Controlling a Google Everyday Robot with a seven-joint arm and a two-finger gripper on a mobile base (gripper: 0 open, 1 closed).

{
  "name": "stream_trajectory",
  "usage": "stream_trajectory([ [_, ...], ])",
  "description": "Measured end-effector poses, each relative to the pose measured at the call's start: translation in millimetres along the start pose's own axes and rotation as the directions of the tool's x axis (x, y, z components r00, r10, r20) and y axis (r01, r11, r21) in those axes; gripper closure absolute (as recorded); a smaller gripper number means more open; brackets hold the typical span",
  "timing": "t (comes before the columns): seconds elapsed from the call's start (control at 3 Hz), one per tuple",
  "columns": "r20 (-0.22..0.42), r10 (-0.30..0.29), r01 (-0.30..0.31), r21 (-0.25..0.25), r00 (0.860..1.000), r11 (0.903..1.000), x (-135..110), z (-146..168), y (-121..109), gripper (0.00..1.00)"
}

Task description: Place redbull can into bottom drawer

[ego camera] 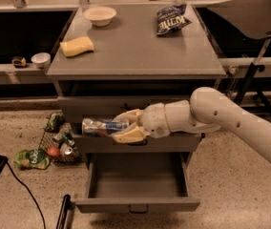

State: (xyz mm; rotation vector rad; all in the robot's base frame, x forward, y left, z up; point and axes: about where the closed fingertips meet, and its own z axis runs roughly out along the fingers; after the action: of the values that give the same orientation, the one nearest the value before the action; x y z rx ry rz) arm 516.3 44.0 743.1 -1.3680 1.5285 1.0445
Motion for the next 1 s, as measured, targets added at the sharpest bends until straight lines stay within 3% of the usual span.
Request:
stream_trajectory([
  [0.33, 0.0, 0.0, 0.0, 0.0, 1.0, 1.0, 0, 0, 0, 1.0],
  [0.67, -0.026, 0.041, -0.04, 0.045, 0.999, 0.9982, 37, -6, -3, 1.0],
  [1.0, -0.035, 0.111, -0.106, 0.103, 0.993, 0.989, 101, -20, -6, 1.0],
])
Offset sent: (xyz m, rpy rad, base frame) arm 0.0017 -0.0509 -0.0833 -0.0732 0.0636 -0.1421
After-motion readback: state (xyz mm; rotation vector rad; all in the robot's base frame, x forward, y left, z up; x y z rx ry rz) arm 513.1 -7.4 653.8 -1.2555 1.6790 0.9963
